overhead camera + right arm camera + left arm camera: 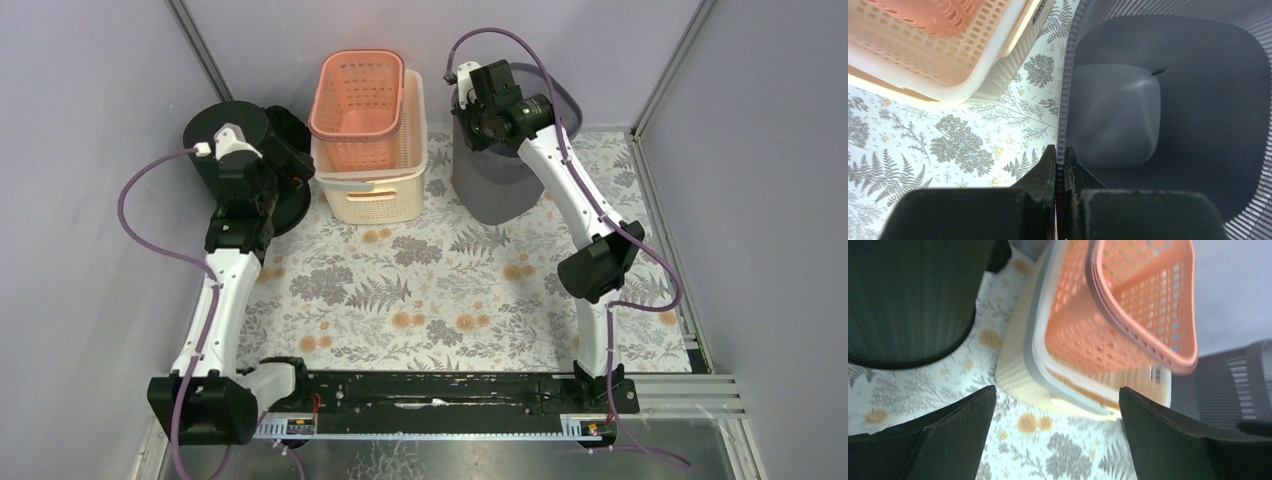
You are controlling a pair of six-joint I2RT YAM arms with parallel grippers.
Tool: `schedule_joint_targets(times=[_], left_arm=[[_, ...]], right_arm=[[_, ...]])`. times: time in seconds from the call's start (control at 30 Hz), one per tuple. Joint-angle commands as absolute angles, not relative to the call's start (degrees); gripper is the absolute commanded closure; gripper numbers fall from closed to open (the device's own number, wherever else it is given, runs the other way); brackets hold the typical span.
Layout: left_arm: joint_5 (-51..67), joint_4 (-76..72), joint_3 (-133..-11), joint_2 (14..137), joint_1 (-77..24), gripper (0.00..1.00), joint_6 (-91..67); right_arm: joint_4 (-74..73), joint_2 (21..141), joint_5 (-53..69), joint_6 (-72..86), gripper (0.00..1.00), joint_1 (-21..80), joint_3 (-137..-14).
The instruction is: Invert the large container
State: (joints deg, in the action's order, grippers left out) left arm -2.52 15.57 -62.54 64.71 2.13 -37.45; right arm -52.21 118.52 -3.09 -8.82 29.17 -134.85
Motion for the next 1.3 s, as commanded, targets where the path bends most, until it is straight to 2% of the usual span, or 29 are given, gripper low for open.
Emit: schedule_joint_targets(times=[0.0, 0.23, 0.43, 0.73, 1.0, 1.1, 1.27], left_arm=[[2.1, 20.5, -61.3, 60.8, -1.0, 0.00, -34.8], [2.7, 26.9, -61.3, 53.2, -2.8, 0.00, -32.3], [3.4, 31.0, -63.0, 47.8, -2.8, 0.00, -31.2], [5.6, 36.9, -67.6, 45.5, -2.8, 0.00, -30.4], [5.8, 35.9, -62.8, 41.5, -2.8, 0.00, -31.5], [6.2, 35.9, -61.2, 41.8, -2.8, 0.00, -31.2], [6.0, 35.5, -59.6, 41.9, -2.8, 0.00, -30.6]], right_arm=[[-54.5, 110.8, -0.3, -0.3, 1.00, 29.2, -137.9], [-59.6, 93.5, 3.5, 10.9, 1.00, 29.2, -132.5], [-50.6, 75.7, 12.9, 22.6, 1.00, 29.2, -110.2], [-17.7, 55.8, 23.3, 44.1, 1.00, 29.1, -70.6], [7.1, 48.1, 19.6, 58.0, 1.00, 29.0, -46.4], [15.4, 48.9, 19.1, 61.5, 1.00, 28.1, -39.7], [34.7, 55.2, 26.8, 70.8, 1.00, 23.5, -29.9]])
